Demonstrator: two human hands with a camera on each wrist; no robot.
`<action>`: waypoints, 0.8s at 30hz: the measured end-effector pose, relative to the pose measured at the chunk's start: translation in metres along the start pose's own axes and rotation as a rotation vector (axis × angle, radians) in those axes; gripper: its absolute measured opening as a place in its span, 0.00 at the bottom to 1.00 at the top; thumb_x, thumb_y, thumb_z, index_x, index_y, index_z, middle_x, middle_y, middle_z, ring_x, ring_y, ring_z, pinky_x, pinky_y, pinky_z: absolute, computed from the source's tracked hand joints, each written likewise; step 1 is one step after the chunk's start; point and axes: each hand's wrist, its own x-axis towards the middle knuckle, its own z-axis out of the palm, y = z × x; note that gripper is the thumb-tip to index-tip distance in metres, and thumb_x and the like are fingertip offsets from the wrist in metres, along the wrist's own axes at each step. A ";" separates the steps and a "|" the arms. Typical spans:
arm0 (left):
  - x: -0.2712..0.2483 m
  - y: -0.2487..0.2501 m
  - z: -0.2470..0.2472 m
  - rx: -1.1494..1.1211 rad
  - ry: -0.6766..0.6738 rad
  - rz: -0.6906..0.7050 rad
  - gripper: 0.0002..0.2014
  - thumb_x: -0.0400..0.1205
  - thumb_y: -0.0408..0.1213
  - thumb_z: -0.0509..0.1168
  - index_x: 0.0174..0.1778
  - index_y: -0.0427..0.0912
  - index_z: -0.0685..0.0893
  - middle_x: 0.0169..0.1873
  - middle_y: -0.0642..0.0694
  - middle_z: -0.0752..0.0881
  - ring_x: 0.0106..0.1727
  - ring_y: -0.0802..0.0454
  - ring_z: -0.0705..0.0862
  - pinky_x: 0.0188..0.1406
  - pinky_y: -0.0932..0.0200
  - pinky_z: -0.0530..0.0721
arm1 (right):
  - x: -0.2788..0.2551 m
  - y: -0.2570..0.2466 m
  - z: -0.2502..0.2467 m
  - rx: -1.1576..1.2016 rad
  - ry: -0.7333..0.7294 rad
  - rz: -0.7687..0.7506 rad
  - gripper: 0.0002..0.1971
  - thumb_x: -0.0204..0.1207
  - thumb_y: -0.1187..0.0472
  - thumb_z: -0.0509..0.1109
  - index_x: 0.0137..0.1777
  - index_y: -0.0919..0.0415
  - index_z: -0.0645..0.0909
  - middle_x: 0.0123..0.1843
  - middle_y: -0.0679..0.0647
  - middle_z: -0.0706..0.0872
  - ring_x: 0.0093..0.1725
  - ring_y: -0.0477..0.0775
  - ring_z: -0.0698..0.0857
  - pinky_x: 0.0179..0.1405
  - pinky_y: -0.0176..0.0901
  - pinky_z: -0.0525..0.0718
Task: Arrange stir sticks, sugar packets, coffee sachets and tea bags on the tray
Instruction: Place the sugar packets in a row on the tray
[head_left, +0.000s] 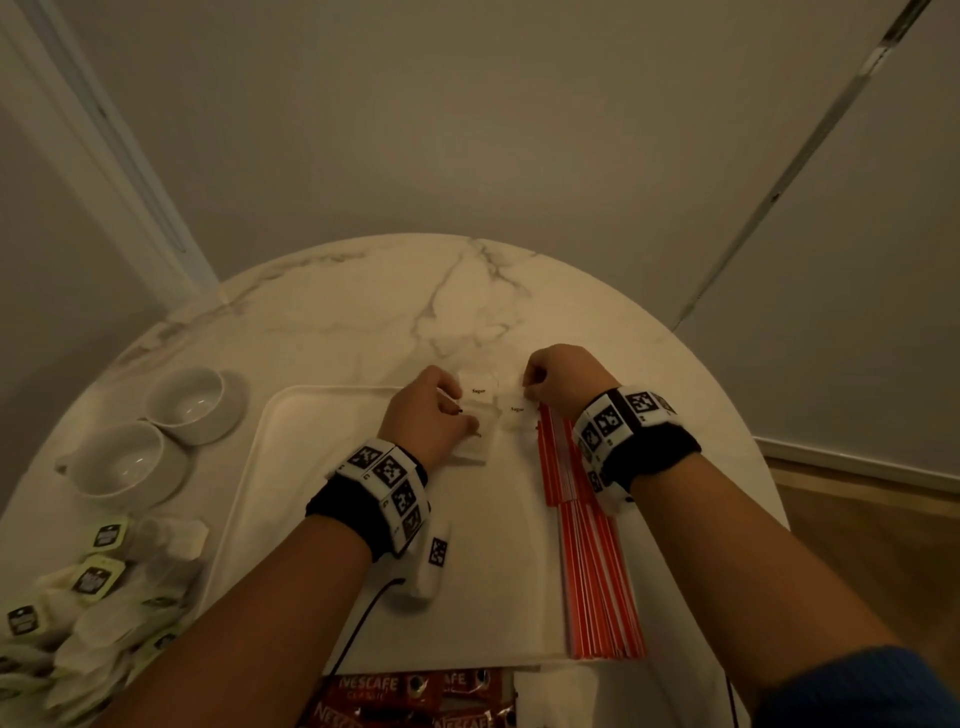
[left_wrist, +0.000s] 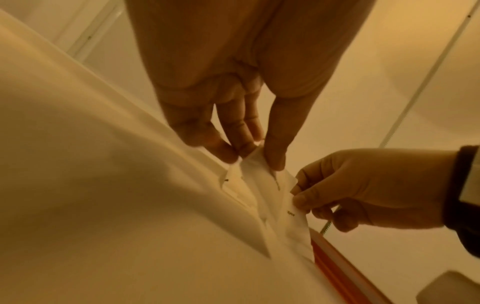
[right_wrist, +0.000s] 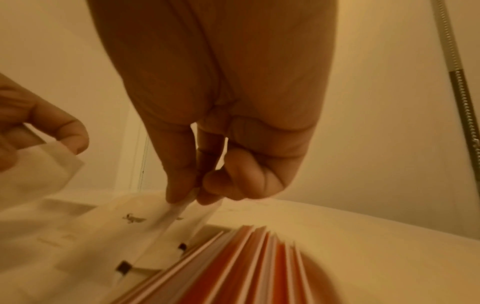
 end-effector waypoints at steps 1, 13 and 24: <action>0.003 0.001 0.001 -0.014 -0.001 -0.008 0.14 0.70 0.35 0.77 0.44 0.45 0.78 0.34 0.46 0.86 0.41 0.50 0.84 0.40 0.59 0.79 | 0.001 0.000 0.000 -0.013 0.001 -0.005 0.07 0.76 0.65 0.70 0.52 0.61 0.85 0.54 0.55 0.86 0.56 0.55 0.82 0.49 0.38 0.73; 0.028 0.005 0.009 0.078 0.058 -0.037 0.08 0.71 0.30 0.72 0.39 0.44 0.79 0.39 0.43 0.86 0.43 0.45 0.85 0.41 0.59 0.79 | -0.013 -0.004 0.016 -0.168 0.010 -0.101 0.29 0.62 0.45 0.82 0.57 0.52 0.72 0.55 0.50 0.73 0.54 0.54 0.73 0.50 0.51 0.81; 0.028 0.004 0.006 0.260 0.042 0.049 0.18 0.70 0.40 0.75 0.49 0.46 0.74 0.49 0.47 0.76 0.46 0.48 0.80 0.47 0.54 0.79 | -0.011 -0.003 0.019 -0.273 -0.018 -0.075 0.33 0.62 0.46 0.82 0.63 0.51 0.70 0.61 0.53 0.73 0.61 0.57 0.72 0.51 0.53 0.82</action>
